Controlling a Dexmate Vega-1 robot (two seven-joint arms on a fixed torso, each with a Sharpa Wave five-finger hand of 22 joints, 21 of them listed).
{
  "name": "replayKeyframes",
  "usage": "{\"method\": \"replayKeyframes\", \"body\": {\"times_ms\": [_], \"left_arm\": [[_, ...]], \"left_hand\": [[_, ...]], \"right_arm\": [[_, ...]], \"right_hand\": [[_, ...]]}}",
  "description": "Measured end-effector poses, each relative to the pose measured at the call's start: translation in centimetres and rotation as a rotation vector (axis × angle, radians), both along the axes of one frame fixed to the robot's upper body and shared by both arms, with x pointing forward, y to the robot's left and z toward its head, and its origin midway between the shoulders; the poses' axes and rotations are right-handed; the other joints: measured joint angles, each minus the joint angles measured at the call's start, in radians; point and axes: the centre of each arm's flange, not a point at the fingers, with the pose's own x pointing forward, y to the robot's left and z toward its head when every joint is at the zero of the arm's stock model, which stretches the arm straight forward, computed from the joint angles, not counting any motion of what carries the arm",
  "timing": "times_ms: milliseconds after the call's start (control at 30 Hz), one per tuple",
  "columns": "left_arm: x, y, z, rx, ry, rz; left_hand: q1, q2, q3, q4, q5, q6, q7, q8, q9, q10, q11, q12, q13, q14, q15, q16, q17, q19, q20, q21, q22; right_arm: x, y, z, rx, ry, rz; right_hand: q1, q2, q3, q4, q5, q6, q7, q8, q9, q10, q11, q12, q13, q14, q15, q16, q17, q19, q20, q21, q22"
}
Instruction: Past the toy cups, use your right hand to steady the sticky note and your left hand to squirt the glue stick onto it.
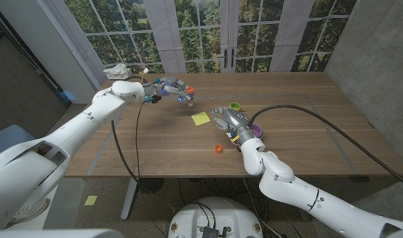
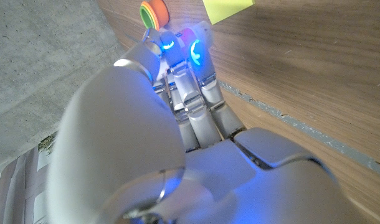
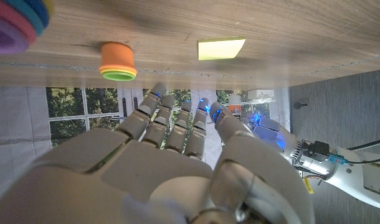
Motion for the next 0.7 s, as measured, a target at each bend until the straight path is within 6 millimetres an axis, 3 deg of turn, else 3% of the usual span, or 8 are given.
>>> {"method": "replayKeyframes", "body": {"times_ms": [267, 700], "left_arm": [[0.2, -0.2, -0.2, 0.024, 0.016, 0.024], [0.9, -0.6, -0.5, 0.060, 0.053, 0.044]], "left_hand": [[-0.001, 0.001, 0.000, 0.000, 0.000, 0.000, 0.000, -0.001, 0.000, 0.000, 0.000, -0.004, 0.000, 0.000, 0.000, -0.007, 0.000, 0.002, 0.002, 0.000, 0.000], [-0.001, 0.001, -0.003, 0.000, -0.001, 0.000, 0.000, 0.002, 0.000, 0.000, 0.000, -0.008, 0.000, 0.000, 0.000, -0.007, 0.000, 0.002, 0.002, 0.000, 0.000]], "right_arm": [[0.2, 1.0, -0.4, -0.037, -0.010, -0.025], [0.6, 2.0, -0.5, -0.099, -0.006, -0.050]], "right_hand": [[0.046, -0.001, 0.012, 0.007, 0.000, -0.023, -0.015, -0.007, 0.000, -0.017, -0.017, -0.002, 0.001, -0.016, -0.005, 0.000, 0.010, 0.000, 0.000, -0.006, 0.000], [0.058, -0.013, 0.012, 0.007, 0.000, -0.041, -0.022, -0.011, 0.000, -0.027, -0.019, -0.004, 0.005, -0.029, 0.002, 0.000, 0.016, -0.007, 0.000, -0.009, 0.000]]}}
